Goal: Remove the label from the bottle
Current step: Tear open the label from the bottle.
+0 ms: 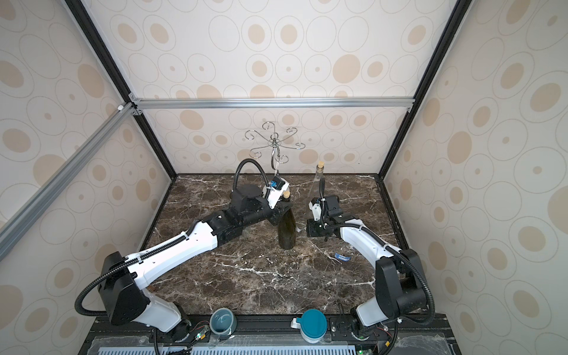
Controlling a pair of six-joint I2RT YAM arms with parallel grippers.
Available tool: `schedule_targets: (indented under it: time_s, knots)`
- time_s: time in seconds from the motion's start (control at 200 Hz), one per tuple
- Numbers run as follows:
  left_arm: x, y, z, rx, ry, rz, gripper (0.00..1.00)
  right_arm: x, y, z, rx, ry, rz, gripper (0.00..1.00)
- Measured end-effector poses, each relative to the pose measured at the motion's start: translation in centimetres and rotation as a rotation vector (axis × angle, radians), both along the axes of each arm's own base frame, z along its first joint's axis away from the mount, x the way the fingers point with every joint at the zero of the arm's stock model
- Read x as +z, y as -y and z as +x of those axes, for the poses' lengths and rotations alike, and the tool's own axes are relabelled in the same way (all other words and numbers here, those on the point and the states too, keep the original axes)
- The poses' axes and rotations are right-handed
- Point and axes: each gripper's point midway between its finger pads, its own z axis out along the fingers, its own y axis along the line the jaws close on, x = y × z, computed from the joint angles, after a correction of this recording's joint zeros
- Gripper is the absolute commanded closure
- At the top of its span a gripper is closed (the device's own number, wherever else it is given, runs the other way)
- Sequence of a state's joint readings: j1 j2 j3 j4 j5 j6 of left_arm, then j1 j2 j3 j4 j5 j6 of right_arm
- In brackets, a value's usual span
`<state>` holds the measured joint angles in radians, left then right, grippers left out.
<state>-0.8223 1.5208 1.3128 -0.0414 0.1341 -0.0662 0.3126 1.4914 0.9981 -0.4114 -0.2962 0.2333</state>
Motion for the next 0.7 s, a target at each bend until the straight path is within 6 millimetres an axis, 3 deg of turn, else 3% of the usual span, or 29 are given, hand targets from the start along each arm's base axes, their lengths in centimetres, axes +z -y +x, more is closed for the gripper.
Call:
schedule_targets:
  time_s: [0.7]
  knots:
    - [0.0, 0.0, 0.0, -0.004, 0.002, 0.002, 0.95, -0.5, 2.2, 0.3, -0.051, -0.026, 0.004, 1.0]
